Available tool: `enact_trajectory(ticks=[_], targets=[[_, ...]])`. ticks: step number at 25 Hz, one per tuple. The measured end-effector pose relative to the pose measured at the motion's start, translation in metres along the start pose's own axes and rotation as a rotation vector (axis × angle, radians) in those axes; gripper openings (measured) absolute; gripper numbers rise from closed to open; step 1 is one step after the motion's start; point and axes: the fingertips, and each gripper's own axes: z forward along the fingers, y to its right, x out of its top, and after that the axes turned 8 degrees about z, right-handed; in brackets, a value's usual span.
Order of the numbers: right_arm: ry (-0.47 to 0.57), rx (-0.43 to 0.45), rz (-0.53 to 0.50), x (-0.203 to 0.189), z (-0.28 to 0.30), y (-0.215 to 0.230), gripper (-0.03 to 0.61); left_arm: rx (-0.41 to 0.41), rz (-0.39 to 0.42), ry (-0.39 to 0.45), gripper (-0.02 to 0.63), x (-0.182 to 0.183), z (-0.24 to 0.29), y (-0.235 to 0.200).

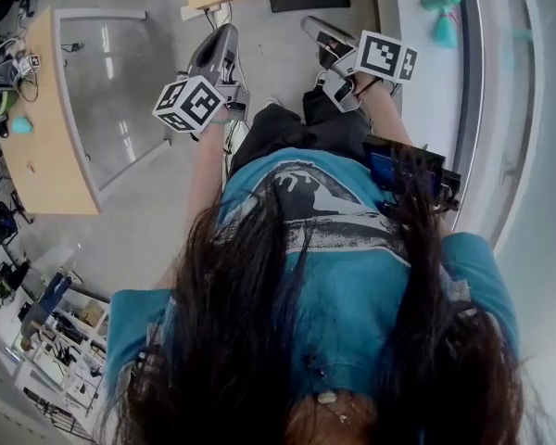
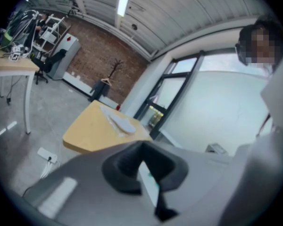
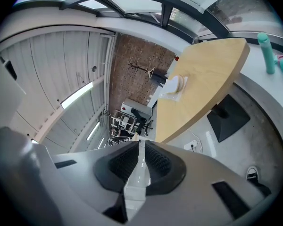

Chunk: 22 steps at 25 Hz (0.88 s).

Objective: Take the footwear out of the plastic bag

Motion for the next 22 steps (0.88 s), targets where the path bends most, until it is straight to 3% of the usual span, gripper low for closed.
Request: enact_trajectory(ticks=[7, 12, 18, 22], targets=[[0.01, -0.012, -0.024, -0.062, 0.005, -0.019, 0.051, -0.054, 0.005, -0.001, 0.001, -0.018, -0.059, -0.008], [0.064, -0.032, -0.03, -0.126, 0.004, -0.034, 0.051, -0.102, 0.103, -0.033, 0.002, -0.031, -0.122, -0.016], [0.123, -0.048, -0.024, -0.21, 0.011, -0.055, 0.051, -0.229, 0.218, -0.094, 0.0, -0.051, -0.187, -0.019], [0.16, -0.063, -0.012, -0.247, 0.001, -0.057, 0.051, -0.308, 0.201, -0.092, 0.002, -0.06, -0.211, -0.01]])
